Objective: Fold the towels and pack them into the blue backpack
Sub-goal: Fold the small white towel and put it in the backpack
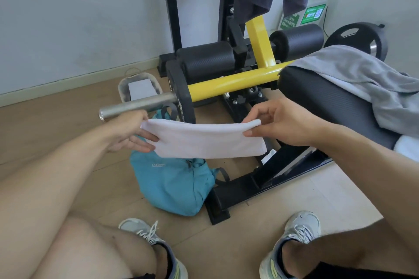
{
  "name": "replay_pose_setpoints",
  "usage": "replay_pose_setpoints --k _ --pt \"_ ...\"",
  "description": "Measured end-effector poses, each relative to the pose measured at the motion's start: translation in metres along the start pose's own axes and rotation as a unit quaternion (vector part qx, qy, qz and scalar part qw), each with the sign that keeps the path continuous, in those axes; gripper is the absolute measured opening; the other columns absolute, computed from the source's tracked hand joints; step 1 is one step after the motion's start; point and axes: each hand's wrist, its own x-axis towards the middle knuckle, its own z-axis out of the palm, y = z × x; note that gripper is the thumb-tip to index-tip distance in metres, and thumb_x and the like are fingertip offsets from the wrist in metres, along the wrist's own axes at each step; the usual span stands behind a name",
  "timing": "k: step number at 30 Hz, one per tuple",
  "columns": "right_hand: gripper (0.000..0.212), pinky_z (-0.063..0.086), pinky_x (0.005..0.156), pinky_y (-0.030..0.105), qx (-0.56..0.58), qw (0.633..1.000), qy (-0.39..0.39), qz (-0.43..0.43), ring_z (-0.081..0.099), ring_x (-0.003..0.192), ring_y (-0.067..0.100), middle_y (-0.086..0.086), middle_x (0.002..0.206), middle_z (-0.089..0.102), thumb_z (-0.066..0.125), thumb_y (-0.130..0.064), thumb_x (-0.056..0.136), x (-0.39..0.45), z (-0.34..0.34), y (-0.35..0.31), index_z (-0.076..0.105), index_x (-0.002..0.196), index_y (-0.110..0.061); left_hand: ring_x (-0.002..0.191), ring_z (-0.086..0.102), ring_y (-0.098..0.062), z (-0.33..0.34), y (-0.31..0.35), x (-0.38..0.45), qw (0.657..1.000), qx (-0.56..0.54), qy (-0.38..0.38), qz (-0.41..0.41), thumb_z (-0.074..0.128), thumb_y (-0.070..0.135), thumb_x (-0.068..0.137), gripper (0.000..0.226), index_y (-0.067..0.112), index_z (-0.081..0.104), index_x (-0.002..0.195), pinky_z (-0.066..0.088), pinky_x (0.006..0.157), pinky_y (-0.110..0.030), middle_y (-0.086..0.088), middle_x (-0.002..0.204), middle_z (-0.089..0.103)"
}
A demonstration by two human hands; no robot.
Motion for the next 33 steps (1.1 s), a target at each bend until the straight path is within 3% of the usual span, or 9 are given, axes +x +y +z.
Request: replay_pose_setpoints --k 3,6,11,15,17,23,27,31,33 --pt "0.007 0.052 0.098 0.031 -0.001 0.995 -0.094 -0.039 0.071 0.106 0.01 -0.007 0.106 0.078 0.077 -0.016 0.089 -0.012 0.019 -0.019 0.074 0.093 -0.021 0.086 0.076 -0.037 0.006 0.002 0.002 1.0 -0.013 0.006 0.015 0.067 0.039 0.097 0.045 0.005 0.059 0.124 0.065 0.065 -0.042 -0.031 0.109 0.071" --pt "0.009 0.053 0.096 0.028 -0.029 0.985 -0.159 -0.058 0.069 0.105 0.005 -0.013 0.105 0.076 0.073 -0.017 0.093 -0.022 0.036 -0.032 0.073 0.102 -0.019 0.086 0.069 -0.03 0.015 0.001 0.001 0.997 0.022 0.042 0.062 0.072 0.006 0.091 0.018 0.006 0.062 0.106 0.064 0.06 -0.036 -0.029 0.121 0.064" --pt "0.012 0.053 0.093 0.034 -0.064 0.977 -0.189 -0.073 0.066 0.101 0.008 -0.013 0.104 0.073 0.066 -0.016 0.099 -0.025 0.048 -0.037 0.071 0.105 -0.025 0.109 0.069 -0.026 0.033 0.013 -0.013 0.974 0.106 -0.018 0.2 0.08 0.023 0.074 0.059 0.035 0.056 0.127 0.054 0.1 -0.051 -0.009 0.12 0.07" --pt "0.015 0.053 0.094 0.045 -0.087 0.98 -0.162 -0.071 0.066 0.104 0.015 -0.005 0.106 0.073 0.064 -0.021 0.1 -0.017 0.044 -0.032 0.07 0.108 -0.033 0.105 0.072 -0.026 0.055 0.023 -0.034 0.949 0.143 -0.106 0.26 0.078 0.04 0.068 0.065 0.045 0.056 0.129 0.056 0.095 -0.055 -0.004 0.111 0.075" --pt "0.015 0.053 0.093 0.046 -0.095 0.983 -0.139 -0.07 0.066 0.102 0.018 -0.002 0.104 0.072 0.066 -0.023 0.099 -0.015 0.042 -0.03 0.071 0.107 -0.035 0.102 0.073 -0.02 0.069 0.028 -0.043 0.938 0.156 -0.141 0.277 0.078 0.028 0.077 0.059 0.041 0.058 0.13 0.057 0.095 -0.051 0.001 0.107 0.076" --pt "0.013 0.057 0.081 0.025 -0.043 0.996 0.005 -0.078 0.07 0.086 0.003 -0.015 0.089 0.076 0.085 -0.021 0.082 -0.01 0.034 -0.026 0.076 0.091 -0.026 0.102 0.074 -0.015 0.091 0.034 -0.06 0.926 0.107 -0.216 0.29 0.077 0.017 0.086 0.036 0.028 0.068 0.119 0.056 0.092 -0.039 0.004 0.103 0.079" --pt "0.02 0.056 0.071 0.019 -0.022 0.995 0.065 -0.072 0.069 0.073 0.001 -0.015 0.079 0.075 0.091 -0.021 0.075 -0.009 0.031 -0.025 0.074 0.085 -0.025 0.089 0.07 -0.014 0.093 0.037 -0.067 0.93 0.052 -0.241 0.272 0.072 0.029 0.09 0.009 0.025 0.077 0.096 0.052 0.084 -0.036 0.001 0.095 0.077" --pt "0.026 0.053 0.064 0.019 -0.03 0.992 0.105 -0.067 0.064 0.07 0.004 -0.01 0.078 0.072 0.093 -0.026 0.071 -0.005 0.031 -0.025 0.071 0.084 -0.028 0.094 0.067 -0.031 0.093 0.037 -0.069 0.941 0.0 -0.249 0.229 0.06 0.064 0.086 0.064 0.006 0.076 0.108 0.049 0.09 -0.044 -0.019 0.108 0.075" --pt "0.027 0.048 0.06 0.017 -0.027 0.99 0.121 -0.072 0.059 0.066 0.002 -0.011 0.076 0.068 0.092 -0.027 0.072 -0.003 0.032 -0.023 0.069 0.085 -0.028 0.104 0.072 -0.033 0.093 0.036 -0.07 0.935 0.019 -0.257 0.242 0.072 0.065 0.073 0.068 0.01 0.076 0.114 0.052 0.099 -0.046 -0.017 0.111 0.076"
